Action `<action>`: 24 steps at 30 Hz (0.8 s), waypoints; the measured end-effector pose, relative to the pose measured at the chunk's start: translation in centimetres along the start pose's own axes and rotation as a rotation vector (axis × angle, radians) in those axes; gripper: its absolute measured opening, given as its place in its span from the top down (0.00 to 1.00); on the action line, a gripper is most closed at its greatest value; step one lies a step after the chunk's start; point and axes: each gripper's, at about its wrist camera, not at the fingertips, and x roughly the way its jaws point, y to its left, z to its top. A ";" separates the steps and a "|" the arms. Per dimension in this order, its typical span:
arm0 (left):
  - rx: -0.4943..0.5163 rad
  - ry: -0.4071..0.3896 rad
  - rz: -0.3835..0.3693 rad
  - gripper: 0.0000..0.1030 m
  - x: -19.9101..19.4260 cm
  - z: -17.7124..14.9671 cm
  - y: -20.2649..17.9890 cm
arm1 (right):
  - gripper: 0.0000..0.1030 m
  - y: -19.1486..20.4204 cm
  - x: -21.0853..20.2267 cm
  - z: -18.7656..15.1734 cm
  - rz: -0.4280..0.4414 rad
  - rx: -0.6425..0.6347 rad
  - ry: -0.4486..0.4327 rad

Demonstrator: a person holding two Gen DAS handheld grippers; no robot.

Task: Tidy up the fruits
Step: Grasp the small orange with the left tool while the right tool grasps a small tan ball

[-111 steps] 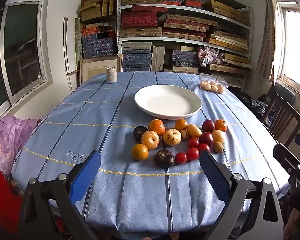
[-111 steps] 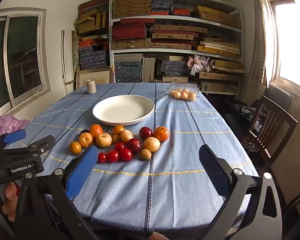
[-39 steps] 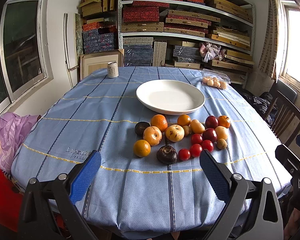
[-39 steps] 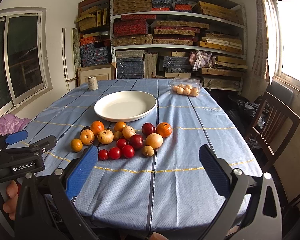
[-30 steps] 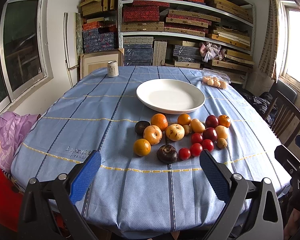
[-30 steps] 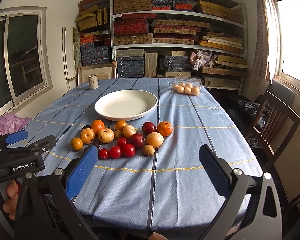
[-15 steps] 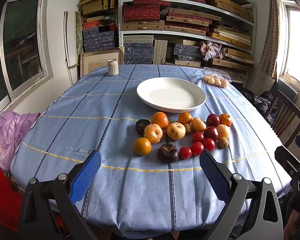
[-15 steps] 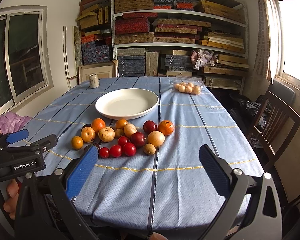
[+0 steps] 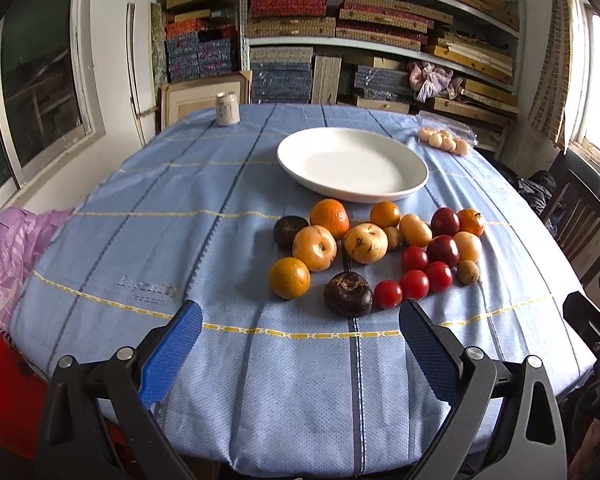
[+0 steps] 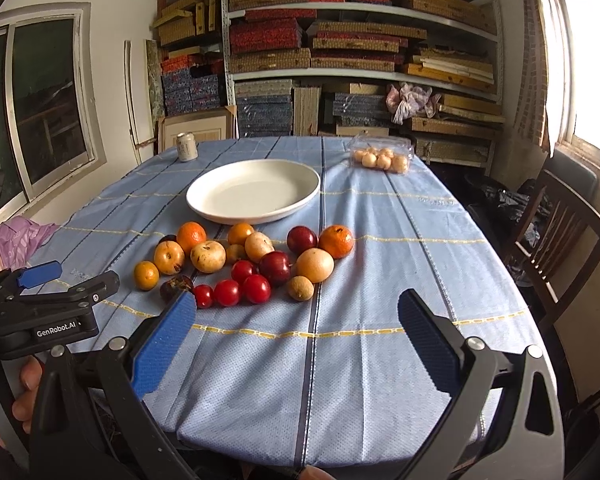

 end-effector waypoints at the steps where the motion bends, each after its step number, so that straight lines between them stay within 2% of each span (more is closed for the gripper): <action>1: -0.003 0.008 -0.005 0.04 0.3 0.0 0.0 | 0.04 -0.1 0.2 0.1 0.001 0.002 0.008; 9: 0.035 0.048 -0.025 0.04 3.9 -0.2 0.7 | 0.04 -1.5 3.0 0.7 0.011 0.016 0.065; 13: -0.011 0.090 -0.050 0.04 6.0 0.0 2.6 | 0.04 -2.3 4.5 0.9 0.022 0.036 0.094; 19: 0.018 0.104 0.031 0.04 8.3 0.8 3.0 | 0.04 -3.4 6.4 1.1 0.029 0.056 0.117; 21: 0.036 0.109 0.057 0.06 9.0 1.0 2.7 | 0.04 -3.9 6.7 1.2 0.028 0.064 0.120; 23: 0.041 0.124 0.070 0.17 9.7 1.2 2.7 | 0.04 -4.2 6.9 1.2 0.027 0.070 0.121; 24: 0.039 0.134 0.068 0.18 10.1 1.2 2.8 | 0.04 -4.4 7.2 1.3 0.028 0.073 0.123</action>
